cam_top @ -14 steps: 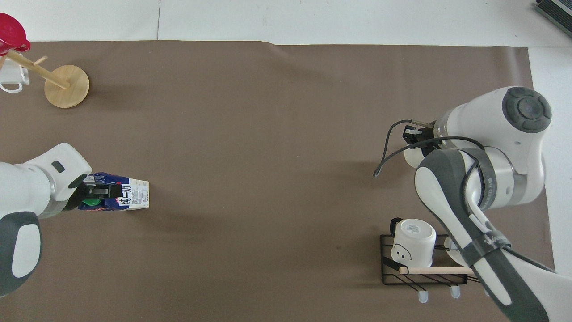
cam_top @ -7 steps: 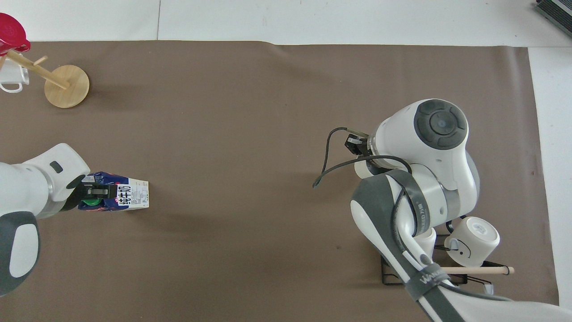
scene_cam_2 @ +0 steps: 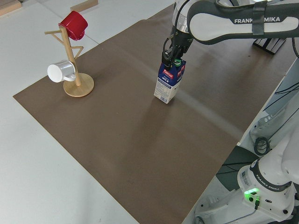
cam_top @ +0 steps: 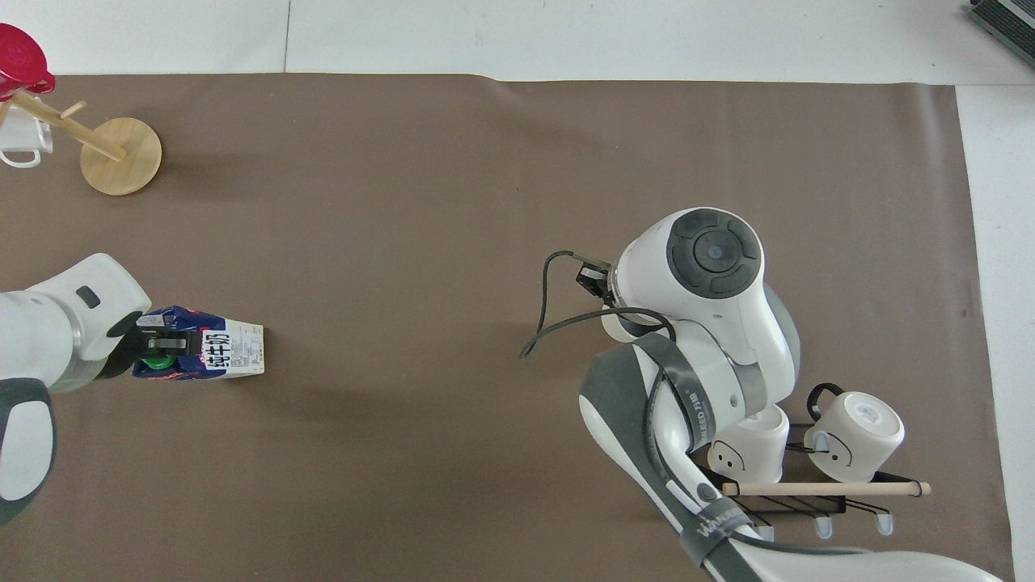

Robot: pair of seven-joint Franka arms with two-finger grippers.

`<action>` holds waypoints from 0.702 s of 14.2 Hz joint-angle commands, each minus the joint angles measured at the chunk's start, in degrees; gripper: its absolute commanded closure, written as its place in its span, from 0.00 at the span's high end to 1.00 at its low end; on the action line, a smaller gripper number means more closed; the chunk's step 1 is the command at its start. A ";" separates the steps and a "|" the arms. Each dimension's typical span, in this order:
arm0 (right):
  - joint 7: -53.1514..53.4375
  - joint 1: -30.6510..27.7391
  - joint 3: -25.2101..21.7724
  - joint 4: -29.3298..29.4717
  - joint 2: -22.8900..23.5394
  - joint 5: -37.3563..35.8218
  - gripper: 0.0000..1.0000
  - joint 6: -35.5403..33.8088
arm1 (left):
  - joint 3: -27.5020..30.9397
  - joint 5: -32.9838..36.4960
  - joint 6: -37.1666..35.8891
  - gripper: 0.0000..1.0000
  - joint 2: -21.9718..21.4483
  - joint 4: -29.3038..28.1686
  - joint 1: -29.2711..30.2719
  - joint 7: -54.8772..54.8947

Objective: Place cup and milk on table
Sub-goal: 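Carry the mug to the table center and set it down with the right gripper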

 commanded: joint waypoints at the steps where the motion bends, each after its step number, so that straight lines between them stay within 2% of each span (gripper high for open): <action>1: 4.14 2.50 -0.22 2.97 3.60 -0.12 0.00 3.70 | -0.26 -0.46 -2.49 0.51 -0.08 2.38 1.51 1.34; 7: 5.30 3.83 -0.22 2.71 5.89 -0.48 0.00 6.71 | -0.26 -0.37 -5.39 0.50 0.45 6.60 3.80 4.51; 10: 5.30 3.91 -0.14 2.36 6.15 -0.56 0.00 7.50 | -0.26 -0.37 -9.16 0.50 1.58 11.24 3.72 3.98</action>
